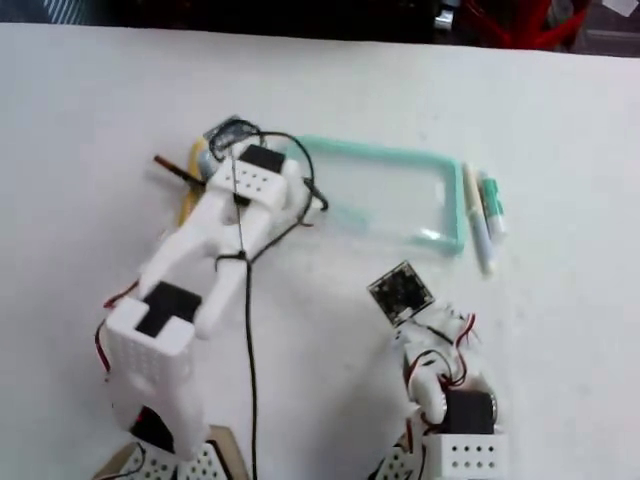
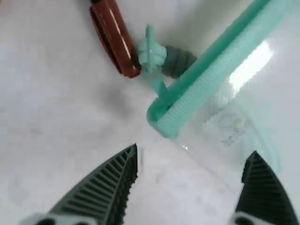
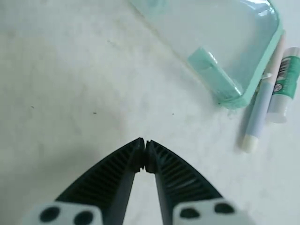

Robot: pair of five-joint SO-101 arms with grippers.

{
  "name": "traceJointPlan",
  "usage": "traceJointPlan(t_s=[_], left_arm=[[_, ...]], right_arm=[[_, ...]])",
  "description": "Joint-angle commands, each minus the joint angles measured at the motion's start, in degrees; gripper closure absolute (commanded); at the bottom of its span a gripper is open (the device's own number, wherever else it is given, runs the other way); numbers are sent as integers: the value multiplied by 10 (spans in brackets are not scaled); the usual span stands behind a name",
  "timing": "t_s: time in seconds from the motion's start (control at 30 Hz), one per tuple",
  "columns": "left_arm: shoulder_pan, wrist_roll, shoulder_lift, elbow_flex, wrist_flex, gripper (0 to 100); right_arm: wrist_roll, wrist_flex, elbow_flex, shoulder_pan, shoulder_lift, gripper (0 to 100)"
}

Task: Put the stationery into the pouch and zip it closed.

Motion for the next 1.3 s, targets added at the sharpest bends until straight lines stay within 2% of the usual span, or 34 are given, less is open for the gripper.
traceJointPlan(t_s=[0.0, 0.13, 0.4, 0.5, 0.6, 0.67, 1.13, 1.27], left_arm=[[-17, 12, 49, -15, -37, 653], [-17, 20, 76, -81, 9, 653], [-19, 13, 156, -173, 29, 662], [-25, 13, 190, -232, 65, 741], [-27, 11, 226, -286, 95, 891], [-25, -21, 249, -326, 109, 978], [-22, -33, 319, -561, 295, 976], [-29, -73, 315, -600, 322, 976]], right_arm=[[5, 4, 4, 3, -3, 978], [5, 4, 4, 3, -3, 978], [5, 4, 4, 3, -3, 978], [5, 4, 4, 3, -3, 978], [5, 4, 4, 3, -3, 978], [5, 4, 4, 3, -3, 978], [5, 4, 4, 4, -3, 978], [6, 4, 4, 5, -3, 978]])
